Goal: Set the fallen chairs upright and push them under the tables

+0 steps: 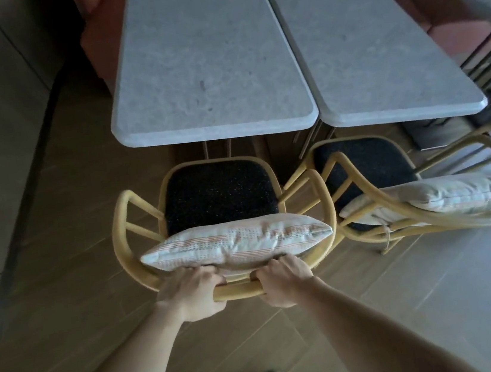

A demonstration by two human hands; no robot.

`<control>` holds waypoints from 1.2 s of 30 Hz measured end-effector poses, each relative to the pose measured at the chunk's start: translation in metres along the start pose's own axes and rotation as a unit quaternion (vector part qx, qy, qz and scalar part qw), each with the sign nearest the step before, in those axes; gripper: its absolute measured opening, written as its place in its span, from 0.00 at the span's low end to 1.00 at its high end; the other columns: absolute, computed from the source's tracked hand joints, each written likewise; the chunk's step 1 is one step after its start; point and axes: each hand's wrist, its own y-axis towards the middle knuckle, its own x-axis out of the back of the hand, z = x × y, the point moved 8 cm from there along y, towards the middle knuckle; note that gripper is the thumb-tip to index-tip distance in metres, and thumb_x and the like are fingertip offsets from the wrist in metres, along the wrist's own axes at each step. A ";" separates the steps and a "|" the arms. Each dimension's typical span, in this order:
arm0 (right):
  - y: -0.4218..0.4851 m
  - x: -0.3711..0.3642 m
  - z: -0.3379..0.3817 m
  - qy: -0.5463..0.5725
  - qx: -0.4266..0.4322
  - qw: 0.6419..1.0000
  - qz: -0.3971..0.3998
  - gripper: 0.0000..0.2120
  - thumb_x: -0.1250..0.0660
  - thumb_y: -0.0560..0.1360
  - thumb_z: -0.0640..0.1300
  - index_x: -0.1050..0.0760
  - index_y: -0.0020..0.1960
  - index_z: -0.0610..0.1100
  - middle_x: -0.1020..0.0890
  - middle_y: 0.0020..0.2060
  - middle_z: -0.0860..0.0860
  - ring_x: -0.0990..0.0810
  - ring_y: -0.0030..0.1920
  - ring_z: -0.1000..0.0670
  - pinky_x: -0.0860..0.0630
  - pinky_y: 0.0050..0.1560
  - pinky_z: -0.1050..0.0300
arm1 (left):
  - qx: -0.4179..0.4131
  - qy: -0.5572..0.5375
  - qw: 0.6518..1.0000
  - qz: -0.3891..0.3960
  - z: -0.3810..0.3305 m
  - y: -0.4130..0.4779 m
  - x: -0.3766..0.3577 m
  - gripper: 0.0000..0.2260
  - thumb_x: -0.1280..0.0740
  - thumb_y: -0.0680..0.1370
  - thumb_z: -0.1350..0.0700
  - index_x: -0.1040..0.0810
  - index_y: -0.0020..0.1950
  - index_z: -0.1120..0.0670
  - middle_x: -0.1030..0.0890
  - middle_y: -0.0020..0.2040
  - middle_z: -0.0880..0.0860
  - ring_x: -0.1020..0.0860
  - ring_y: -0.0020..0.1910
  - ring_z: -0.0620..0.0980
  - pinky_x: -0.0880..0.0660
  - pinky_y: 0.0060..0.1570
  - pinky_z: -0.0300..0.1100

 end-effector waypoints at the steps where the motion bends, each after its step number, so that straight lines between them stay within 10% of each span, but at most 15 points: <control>1: 0.004 0.002 -0.003 -0.004 0.000 1.000 -0.003 0.13 0.39 0.82 0.53 0.19 0.62 0.54 0.14 0.49 0.52 0.15 0.51 0.45 0.21 0.59 0.46 | 0.002 -0.004 1.000 -0.001 0.001 0.005 0.003 0.16 0.36 0.78 0.41 0.15 0.60 0.42 0.17 0.60 0.41 0.16 0.54 0.47 0.18 0.54 0.48; 31: 0.026 0.016 -0.040 0.004 -0.028 0.999 -0.030 0.14 0.40 0.81 0.56 0.18 0.57 0.56 0.15 0.44 0.54 0.15 0.48 0.47 0.18 0.56 0.44 | 0.048 -0.013 0.998 -0.042 0.010 0.041 0.015 0.15 0.36 0.75 0.37 0.15 0.55 0.38 0.17 0.56 0.37 0.15 0.50 0.46 0.23 0.48 0.44; 36: 0.010 0.025 -0.036 0.038 -0.022 0.997 -0.061 0.25 0.36 0.79 0.68 0.25 0.70 0.55 0.17 0.64 0.51 0.18 0.65 0.44 0.20 0.63 0.43 | 0.087 -0.187 0.968 -0.144 0.006 0.019 0.025 0.15 0.24 0.73 0.37 0.16 0.56 0.41 0.16 0.55 0.37 0.17 0.54 0.43 0.21 0.56 0.46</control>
